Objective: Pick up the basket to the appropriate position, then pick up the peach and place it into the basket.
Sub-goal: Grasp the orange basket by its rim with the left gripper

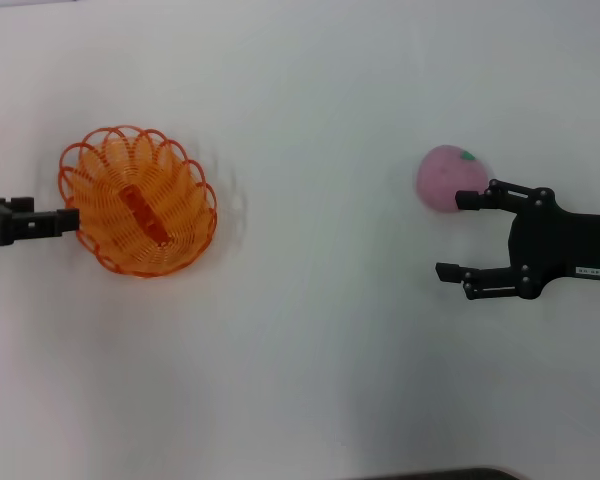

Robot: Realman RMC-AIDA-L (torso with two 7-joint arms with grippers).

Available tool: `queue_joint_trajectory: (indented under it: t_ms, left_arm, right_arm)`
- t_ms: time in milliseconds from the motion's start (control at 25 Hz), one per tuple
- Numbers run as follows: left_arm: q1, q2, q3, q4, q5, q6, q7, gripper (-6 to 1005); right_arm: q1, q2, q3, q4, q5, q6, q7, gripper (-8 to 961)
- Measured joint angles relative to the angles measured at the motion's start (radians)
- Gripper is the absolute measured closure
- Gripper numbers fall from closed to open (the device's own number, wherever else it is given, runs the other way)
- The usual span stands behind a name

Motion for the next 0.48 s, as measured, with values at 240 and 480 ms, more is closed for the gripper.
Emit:
queue_joint_trajectory:
  t_ms: [240,480]
  left_arm:
    - [-0.086,-0.002,0.037,0.063,0.104,-0.042,-0.018,150]
    - [-0.169,0.020,0.145,0.070,0.157,-0.061,-0.018,154]
  right_arm:
    - [0.000,0.000,-0.004,-0.003,-0.001,-0.001,0.002,7]
    - [0.001,0.000,-0.007,-0.004,-0.001,-0.001,0.002,6]
